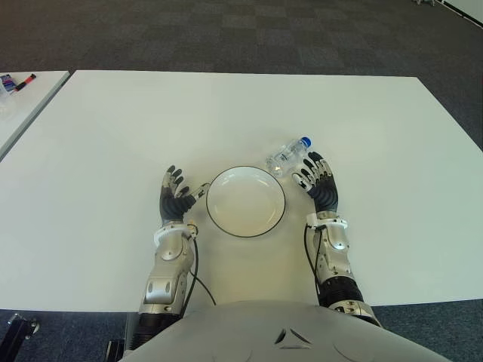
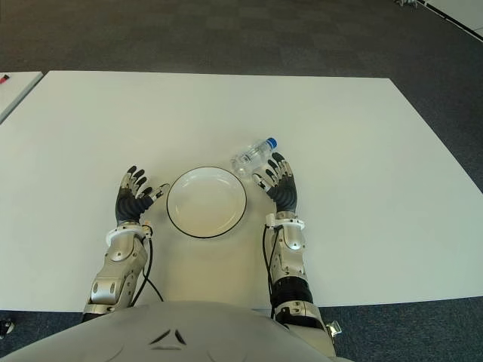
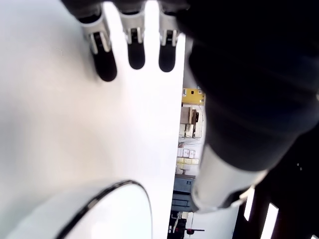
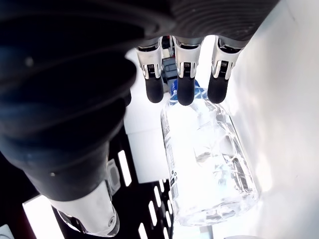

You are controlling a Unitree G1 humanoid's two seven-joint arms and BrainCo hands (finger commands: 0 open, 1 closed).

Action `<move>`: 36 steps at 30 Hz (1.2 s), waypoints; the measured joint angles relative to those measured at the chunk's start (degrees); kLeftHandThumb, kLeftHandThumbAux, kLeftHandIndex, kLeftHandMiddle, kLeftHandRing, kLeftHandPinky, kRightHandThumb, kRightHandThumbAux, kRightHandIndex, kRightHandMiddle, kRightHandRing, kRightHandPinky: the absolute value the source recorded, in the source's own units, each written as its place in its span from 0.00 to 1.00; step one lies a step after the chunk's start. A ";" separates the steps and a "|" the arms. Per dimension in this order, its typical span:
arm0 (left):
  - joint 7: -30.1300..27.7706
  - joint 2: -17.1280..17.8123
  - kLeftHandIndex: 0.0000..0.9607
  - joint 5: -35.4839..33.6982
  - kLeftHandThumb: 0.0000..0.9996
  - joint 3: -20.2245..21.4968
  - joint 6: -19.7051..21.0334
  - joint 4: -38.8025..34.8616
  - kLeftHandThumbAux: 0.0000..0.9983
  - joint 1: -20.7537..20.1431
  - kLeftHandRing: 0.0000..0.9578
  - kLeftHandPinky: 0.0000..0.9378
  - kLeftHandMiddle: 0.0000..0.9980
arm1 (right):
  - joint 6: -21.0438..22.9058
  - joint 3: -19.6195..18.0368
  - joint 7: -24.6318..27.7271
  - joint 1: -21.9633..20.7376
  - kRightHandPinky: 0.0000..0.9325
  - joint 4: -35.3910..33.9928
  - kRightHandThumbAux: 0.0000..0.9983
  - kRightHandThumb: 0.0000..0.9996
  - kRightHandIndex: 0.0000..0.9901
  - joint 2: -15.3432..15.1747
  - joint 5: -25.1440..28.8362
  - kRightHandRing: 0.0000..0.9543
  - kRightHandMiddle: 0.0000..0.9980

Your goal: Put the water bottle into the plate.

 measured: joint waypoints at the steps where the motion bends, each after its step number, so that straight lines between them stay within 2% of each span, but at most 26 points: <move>1: 0.00 0.00 0.09 0.00 0.00 0.00 -0.07 0.00 0.96 0.00 0.13 0.16 0.14 | 0.00 0.00 0.00 -0.03 0.16 0.02 0.87 0.06 0.13 0.00 0.00 0.12 0.13; 23: 0.00 -0.01 0.11 0.00 0.00 -0.01 -2.22 0.92 0.97 0.00 0.15 0.18 0.16 | -2.65 -0.21 0.80 -0.20 0.15 0.81 0.88 0.06 0.14 0.03 0.43 0.11 0.12; 31: 0.00 -0.01 0.11 -0.02 0.00 -0.03 -3.18 1.40 0.98 -0.02 0.15 0.17 0.16 | -9.06 -0.13 -2.43 0.44 0.12 0.82 0.86 0.05 0.13 0.03 -1.92 0.10 0.12; 36: 0.00 -0.01 0.11 -0.02 0.00 -0.05 -3.92 1.95 0.97 -0.12 0.15 0.18 0.16 | -13.57 0.31 -7.11 0.52 0.10 0.92 0.86 0.02 0.12 -0.08 -7.51 0.10 0.11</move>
